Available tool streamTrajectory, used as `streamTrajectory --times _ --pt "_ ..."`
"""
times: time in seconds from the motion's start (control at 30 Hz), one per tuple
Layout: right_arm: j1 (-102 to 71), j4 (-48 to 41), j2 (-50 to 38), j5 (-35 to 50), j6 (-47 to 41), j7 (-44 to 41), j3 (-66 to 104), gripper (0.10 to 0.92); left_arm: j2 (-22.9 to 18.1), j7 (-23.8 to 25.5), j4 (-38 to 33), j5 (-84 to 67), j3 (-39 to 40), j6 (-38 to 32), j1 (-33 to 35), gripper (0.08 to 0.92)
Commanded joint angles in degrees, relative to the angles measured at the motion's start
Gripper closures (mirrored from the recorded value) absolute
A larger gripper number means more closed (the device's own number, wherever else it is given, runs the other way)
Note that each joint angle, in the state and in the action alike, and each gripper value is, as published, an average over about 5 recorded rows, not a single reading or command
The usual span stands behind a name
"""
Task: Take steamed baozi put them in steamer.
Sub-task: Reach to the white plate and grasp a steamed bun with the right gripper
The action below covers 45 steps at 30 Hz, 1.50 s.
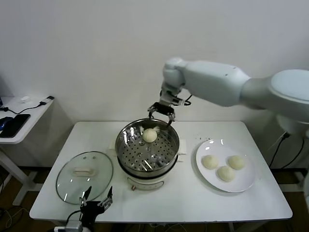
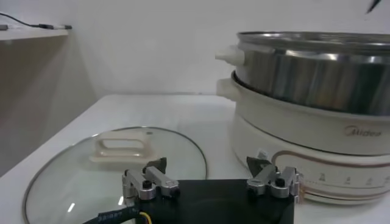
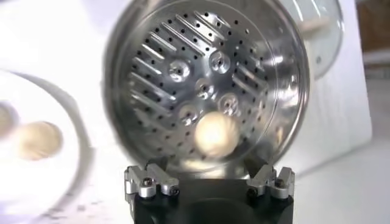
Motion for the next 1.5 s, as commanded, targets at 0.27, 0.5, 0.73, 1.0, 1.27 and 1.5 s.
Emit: streamTrajectory --times 0.27,0.5,0.73,1.0,1.27,1.5 --pt "4.6 21.3 -30.0 14.2 -35.2 7.5 -18.1 0.203 0.4 -0.1 0.3 -1.2 -0.8 -0.1 -1.1 0.177" --pt "-10.9 17.3 -30.7 11.6 -41.1 12.4 -7.0 0.203 0.3 0.0 0.2 -1.1 -1.2 -0.1 -0.6 0.177" --pt "-22.5 9.9 -27.4 8.2 -42.1 13.3 2.3 0.203 0.2 0.0 0.4 -0.8 -1.1 -0.2 0.3 0.177" --pt "-29.3 5.2 -23.9 5.0 -42.2 14.6 7.8 0.203 0.1 0.0 0.5 -0.4 -1.1 -0.2 0.8 0.177" --pt "-32.9 3.3 -21.8 3.0 -43.1 16.6 10.3 0.203 0.2 -0.1 0.9 0.1 -0.9 -0.5 1.0 0.177" --pt "-34.3 3.1 -21.0 2.3 -43.7 17.2 12.1 0.205 0.1 -0.2 0.8 0.3 -0.7 -0.5 1.0 0.177"
